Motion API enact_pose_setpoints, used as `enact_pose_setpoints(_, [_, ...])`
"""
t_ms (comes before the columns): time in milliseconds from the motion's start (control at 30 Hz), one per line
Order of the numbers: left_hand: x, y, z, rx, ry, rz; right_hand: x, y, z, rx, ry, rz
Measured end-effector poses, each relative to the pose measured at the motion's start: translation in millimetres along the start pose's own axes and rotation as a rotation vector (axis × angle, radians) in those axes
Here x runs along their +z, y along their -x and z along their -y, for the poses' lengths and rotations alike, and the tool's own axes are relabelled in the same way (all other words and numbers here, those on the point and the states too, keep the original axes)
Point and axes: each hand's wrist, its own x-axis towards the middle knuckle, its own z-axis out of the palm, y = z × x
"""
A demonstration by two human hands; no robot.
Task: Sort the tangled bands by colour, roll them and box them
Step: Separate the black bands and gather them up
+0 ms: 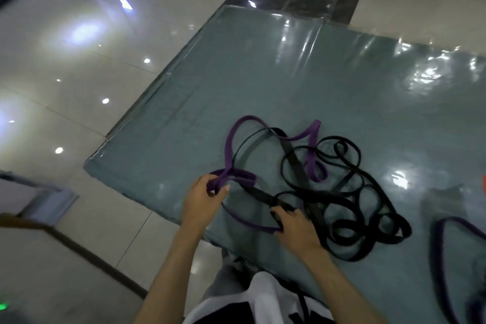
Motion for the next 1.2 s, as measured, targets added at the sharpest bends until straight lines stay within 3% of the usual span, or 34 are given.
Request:
enact_pose_setpoints(133, [-4, -24, 1, -0.073, 0.186, -0.015, -11, -3, 15, 0.132, -0.106, -0.086])
enact_pose_setpoints(233, [-5, -45, 1, -0.174, 0.384, 0.083, -11, -4, 30, 0.207, -0.053, -0.171])
enact_pose_setpoints(333, [-1, -61, 3, -0.214, 0.540, 0.232, -10, -9, 45, 0.097, -0.255, -0.355])
enact_pose_setpoints(467, [6, -73, 12, -0.166, 0.670, 0.304, -3, -14, 79, 0.016, -0.524, -0.116])
enact_pose_setpoints(567, [-1, -82, 11, -0.172, 0.806, 0.268, 17, -19, 88, 0.101, -0.202, -0.024])
enact_pose_setpoints(667, [-12, -98, 9, -0.136, 0.819, 0.190, 21, -18, 71, 0.243, -0.139, -0.082])
enact_pose_setpoints(800, [-22, -116, 11, -0.102, 0.559, -0.024, 26, -10, 51, 0.329, -0.118, -0.109])
enact_pose_setpoints(900, [-21, -114, 14, -0.071, 0.372, -0.055, 28, -10, 46, 0.320, -0.124, -0.120])
enact_pose_setpoints(1000, [-11, -101, 16, 0.008, 0.089, -0.007, 12, -16, 36, 0.258, -0.180, -0.221])
enact_pose_setpoints(1133, [15, -87, 15, -0.017, -0.512, 0.273, -9, -19, 24, 0.251, -0.239, -0.343])
enact_pose_setpoints(1200, [27, -83, 12, 0.088, -0.734, 0.310, -10, -20, 16, 0.263, -0.267, -0.372])
